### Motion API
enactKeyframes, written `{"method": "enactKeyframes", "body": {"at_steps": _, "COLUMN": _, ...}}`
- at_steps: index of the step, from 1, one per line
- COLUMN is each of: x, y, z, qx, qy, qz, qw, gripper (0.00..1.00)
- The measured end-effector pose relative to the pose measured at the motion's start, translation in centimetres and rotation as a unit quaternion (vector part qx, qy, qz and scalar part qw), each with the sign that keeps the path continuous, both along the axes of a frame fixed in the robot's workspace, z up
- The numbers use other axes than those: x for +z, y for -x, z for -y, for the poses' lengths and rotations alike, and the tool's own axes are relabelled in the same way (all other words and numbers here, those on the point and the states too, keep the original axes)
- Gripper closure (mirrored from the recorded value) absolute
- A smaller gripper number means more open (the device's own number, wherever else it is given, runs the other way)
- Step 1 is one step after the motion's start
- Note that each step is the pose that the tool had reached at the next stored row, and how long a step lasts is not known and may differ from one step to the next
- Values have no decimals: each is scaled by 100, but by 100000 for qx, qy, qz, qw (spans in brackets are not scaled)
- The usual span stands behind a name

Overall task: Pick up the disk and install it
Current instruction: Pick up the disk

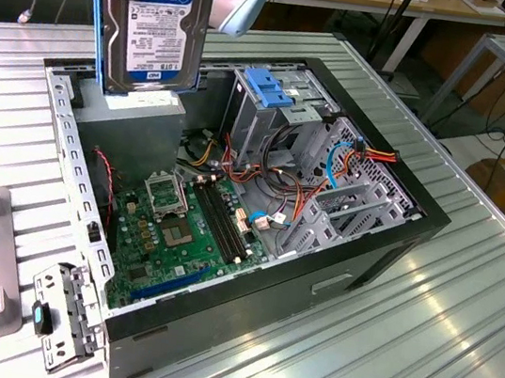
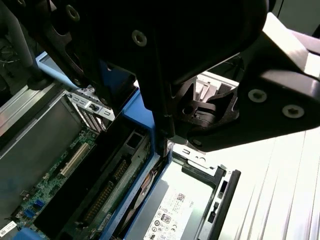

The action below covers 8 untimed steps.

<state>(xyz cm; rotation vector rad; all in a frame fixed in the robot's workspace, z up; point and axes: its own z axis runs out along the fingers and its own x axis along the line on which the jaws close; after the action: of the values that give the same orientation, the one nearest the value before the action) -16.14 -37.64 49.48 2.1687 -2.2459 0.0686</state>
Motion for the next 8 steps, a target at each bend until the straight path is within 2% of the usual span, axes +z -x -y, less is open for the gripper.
{"method": "enactKeyframes", "body": {"at_steps": 8, "x": 0, "y": -165, "z": 0, "qx": 4, "qy": 4, "qz": -3, "qw": 100000, "gripper": 63}}
